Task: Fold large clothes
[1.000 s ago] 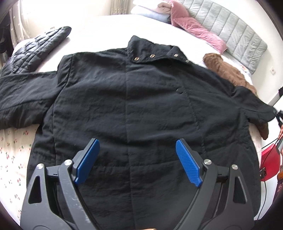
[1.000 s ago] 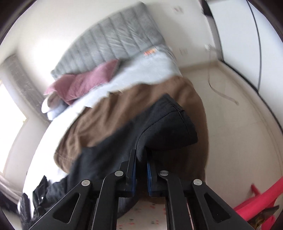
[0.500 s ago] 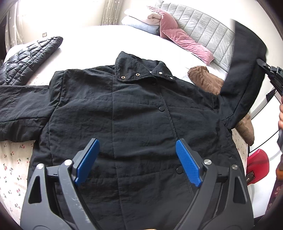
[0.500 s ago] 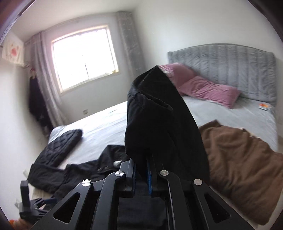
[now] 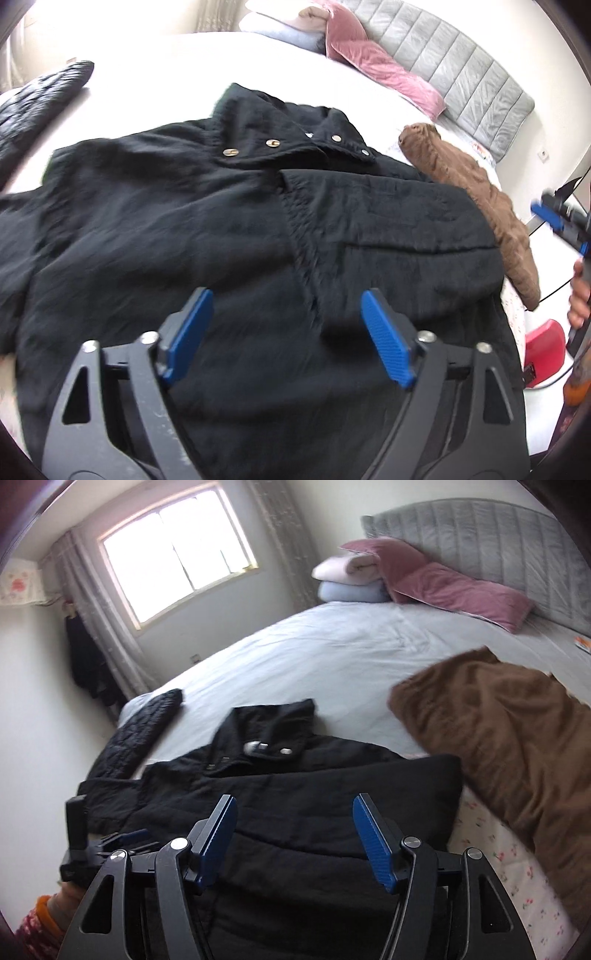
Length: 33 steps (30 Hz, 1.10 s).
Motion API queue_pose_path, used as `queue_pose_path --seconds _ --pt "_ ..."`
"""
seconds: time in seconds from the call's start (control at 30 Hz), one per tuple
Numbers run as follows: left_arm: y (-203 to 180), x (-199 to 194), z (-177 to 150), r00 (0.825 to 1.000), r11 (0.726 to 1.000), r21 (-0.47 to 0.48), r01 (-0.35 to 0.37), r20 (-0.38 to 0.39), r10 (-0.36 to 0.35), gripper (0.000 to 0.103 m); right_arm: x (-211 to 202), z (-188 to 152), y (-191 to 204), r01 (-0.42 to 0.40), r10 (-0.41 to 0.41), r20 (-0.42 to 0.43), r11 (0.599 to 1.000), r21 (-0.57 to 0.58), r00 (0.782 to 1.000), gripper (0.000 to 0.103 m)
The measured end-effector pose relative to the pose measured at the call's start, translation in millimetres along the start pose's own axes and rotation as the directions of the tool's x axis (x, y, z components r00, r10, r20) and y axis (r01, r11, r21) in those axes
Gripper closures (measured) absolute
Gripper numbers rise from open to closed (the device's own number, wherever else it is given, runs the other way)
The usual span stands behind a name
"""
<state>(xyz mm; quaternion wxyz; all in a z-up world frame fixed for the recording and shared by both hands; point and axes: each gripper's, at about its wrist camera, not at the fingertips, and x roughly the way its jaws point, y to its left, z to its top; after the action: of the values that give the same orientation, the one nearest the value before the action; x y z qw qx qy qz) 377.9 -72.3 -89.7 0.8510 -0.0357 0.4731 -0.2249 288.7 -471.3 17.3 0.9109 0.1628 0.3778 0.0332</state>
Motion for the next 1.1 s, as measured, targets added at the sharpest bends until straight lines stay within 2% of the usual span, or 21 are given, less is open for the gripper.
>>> queue_pose_path --seconds 0.03,0.13,0.17,0.2,0.23,0.27,0.33,0.37,0.4,0.47,0.53,0.57,0.6,0.67,0.77,0.87,0.93,1.03,1.1 --pt "-3.3 10.9 5.8 1.000 1.000 -0.004 0.001 -0.013 -0.001 0.029 5.8 -3.8 -21.2 0.035 -0.035 -0.005 0.999 0.041 0.999 0.037" --pt "-13.9 47.8 24.4 0.999 1.000 -0.030 -0.003 -0.047 0.002 0.059 20.5 -13.8 -67.3 0.098 -0.095 -0.026 0.986 0.133 0.995 0.037" --pt "-16.7 54.4 26.4 0.999 0.999 -0.037 0.009 -0.046 -0.010 0.077 26.1 -17.1 -81.6 0.118 -0.114 -0.034 0.980 0.163 0.993 0.037" --pt "-19.3 56.7 27.0 0.999 0.999 -0.043 0.001 -0.035 -0.003 0.091 29.1 -20.7 -88.0 0.122 -0.117 -0.037 0.975 0.187 0.992 0.037" --pt "-22.3 55.4 26.4 1.000 0.999 -0.045 -0.026 -0.013 0.025 0.093 39.8 -24.6 -97.2 0.116 -0.110 -0.041 0.969 0.220 0.993 0.037" --pt "-28.6 48.0 23.7 0.998 0.998 -0.032 -0.047 0.037 0.048 0.099 46.5 -27.6 -108.5 0.106 -0.098 -0.043 0.960 0.257 0.994 0.039" --pt "-35.4 26.2 16.2 0.986 0.995 -0.023 -0.097 0.132 0.099 0.099 55.8 -30.4 -113.3 0.086 -0.081 -0.031 0.952 0.295 0.996 0.053" --pt "-36.4 19.5 12.9 0.982 0.993 -0.028 -0.115 0.149 0.118 0.099 59.5 -31.3 -112.4 0.093 -0.089 -0.026 0.953 0.288 0.996 0.061" --pt "-36.1 14.7 8.5 0.978 0.989 -0.035 -0.146 0.146 0.149 0.100 65.0 -32.4 -111.5 0.133 -0.130 -0.027 0.954 0.270 0.991 0.061" --pt "-34.9 16.9 2.0 0.964 0.968 -0.007 -0.250 0.089 0.249 0.099 65.2 -33.0 -101.6 0.157 -0.156 -0.023 0.954 0.257 0.987 0.061" --pt "-34.0 11.9 -1.8 0.960 0.962 0.042 -0.271 0.079 0.267 0.098 53.7 -33.7 -93.3 0.130 -0.133 -0.010 0.954 0.271 0.991 0.060" --pt "-34.0 4.0 -1.4 0.964 0.966 0.058 -0.252 0.105 0.246 0.097 45.1 -34.3 -88.1 0.093 -0.095 -0.005 0.962 0.258 0.995 0.060" --pt "-36.4 -3.2 -2.0 0.966 0.970 0.071 -0.234 0.133 0.223 0.092 37.0 -34.5 -82.0 0.078 -0.078 -0.010 0.971 0.225 0.997 0.060" --pt "-43.1 -17.9 0.1 0.969 0.975 0.112 -0.192 0.180 0.170 0.087 16.6 -40.4 -69.0 0.116 -0.115 -0.015 0.988 0.105 0.993 0.059" --pt "-56.9 -21.4 3.8 0.979 0.977 0.188 -0.101 0.191 0.064 0.086 -3.6 -58.8 -58.1 0.138 -0.140 -0.039 0.989 -0.045 0.989 0.059" --pt "-70.4 -7.4 0.5 0.988 0.977 0.213 -0.012 0.153 -0.021 0.085 -0.7 -83.4 -54.7 0.182 -0.200 -0.101 0.969 -0.165 0.975 0.059" --pt "-77.0 3.4 -3.8 0.990 0.977 0.206 0.050 0.116 -0.075 0.085 10.4 -95.3 -58.0 0.204 -0.233 -0.142 0.960 -0.194 0.962 0.059" --pt "-86.5 26.6 -14.2 0.992 0.973 0.208 0.099 0.057 -0.113 0.080 23.4 -97.1 -70.3 0.267 -0.289 -0.119 0.948 -0.172 0.950 0.061" --pt "-84.8 43.2 -24.5 0.995 0.974 0.203 0.103 -0.006 -0.103 0.080 35.1 -97.3 -80.9 0.363 -0.386 -0.152 0.918 -0.161 0.910 0.061"
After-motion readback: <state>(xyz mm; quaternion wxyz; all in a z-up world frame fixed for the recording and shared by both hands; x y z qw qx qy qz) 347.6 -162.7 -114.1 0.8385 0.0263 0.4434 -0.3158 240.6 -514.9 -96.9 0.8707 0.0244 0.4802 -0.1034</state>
